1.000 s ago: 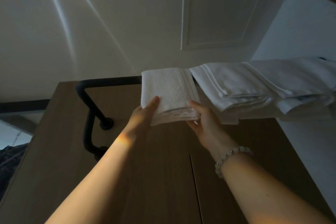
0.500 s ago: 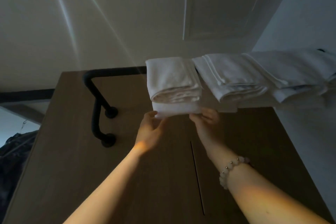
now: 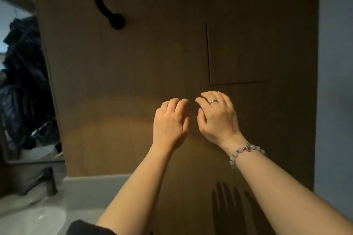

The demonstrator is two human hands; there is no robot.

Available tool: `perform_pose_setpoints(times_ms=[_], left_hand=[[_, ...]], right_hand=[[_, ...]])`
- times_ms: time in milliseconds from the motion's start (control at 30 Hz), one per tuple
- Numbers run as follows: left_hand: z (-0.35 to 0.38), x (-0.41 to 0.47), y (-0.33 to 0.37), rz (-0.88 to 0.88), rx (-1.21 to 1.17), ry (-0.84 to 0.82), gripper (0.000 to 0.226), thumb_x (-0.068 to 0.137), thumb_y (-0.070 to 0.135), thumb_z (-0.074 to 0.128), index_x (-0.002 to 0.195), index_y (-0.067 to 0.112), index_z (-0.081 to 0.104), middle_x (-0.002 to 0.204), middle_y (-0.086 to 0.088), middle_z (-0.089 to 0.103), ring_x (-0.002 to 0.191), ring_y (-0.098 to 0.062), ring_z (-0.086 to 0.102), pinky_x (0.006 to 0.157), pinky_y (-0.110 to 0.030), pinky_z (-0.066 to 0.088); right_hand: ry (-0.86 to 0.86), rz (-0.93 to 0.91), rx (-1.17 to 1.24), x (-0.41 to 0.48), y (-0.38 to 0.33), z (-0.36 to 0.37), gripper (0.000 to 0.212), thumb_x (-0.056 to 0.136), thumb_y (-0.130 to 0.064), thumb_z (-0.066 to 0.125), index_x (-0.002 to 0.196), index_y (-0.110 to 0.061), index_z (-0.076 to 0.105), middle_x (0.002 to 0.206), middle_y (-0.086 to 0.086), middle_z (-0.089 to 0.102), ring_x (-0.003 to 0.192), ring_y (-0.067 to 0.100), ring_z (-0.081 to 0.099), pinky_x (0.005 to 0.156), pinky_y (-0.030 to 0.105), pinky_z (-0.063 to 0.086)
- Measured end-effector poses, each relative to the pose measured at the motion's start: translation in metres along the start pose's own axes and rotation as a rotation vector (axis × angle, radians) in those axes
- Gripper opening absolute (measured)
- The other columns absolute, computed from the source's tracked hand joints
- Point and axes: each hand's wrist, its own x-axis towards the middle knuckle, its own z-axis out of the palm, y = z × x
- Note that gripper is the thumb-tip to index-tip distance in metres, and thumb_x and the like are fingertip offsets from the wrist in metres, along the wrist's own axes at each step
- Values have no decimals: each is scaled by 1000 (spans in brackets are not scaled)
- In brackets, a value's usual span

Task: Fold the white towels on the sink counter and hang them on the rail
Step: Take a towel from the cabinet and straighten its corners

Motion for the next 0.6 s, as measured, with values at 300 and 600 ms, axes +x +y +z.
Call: perform_pose_setpoints(times_ms=[300, 600], left_hand=[[33, -155, 0, -131, 6, -286, 39, 89, 28, 37, 110, 8, 62, 99, -10, 65, 81, -29, 61, 67, -34, 49], [29, -275, 19, -216, -84, -448, 40, 92, 28, 35, 114, 7, 61, 102, -12, 64, 83, -30, 61, 68, -37, 49]], right_hand=[[-363, 96, 144, -154, -41, 22, 36, 83, -22, 40, 96, -8, 70, 99, 13, 67, 94, 31, 63, 92, 41, 46], [-596, 214, 162, -270, -65, -13, 35, 85, -24, 40, 96, -8, 69, 99, 13, 65, 95, 32, 61, 92, 40, 45]])
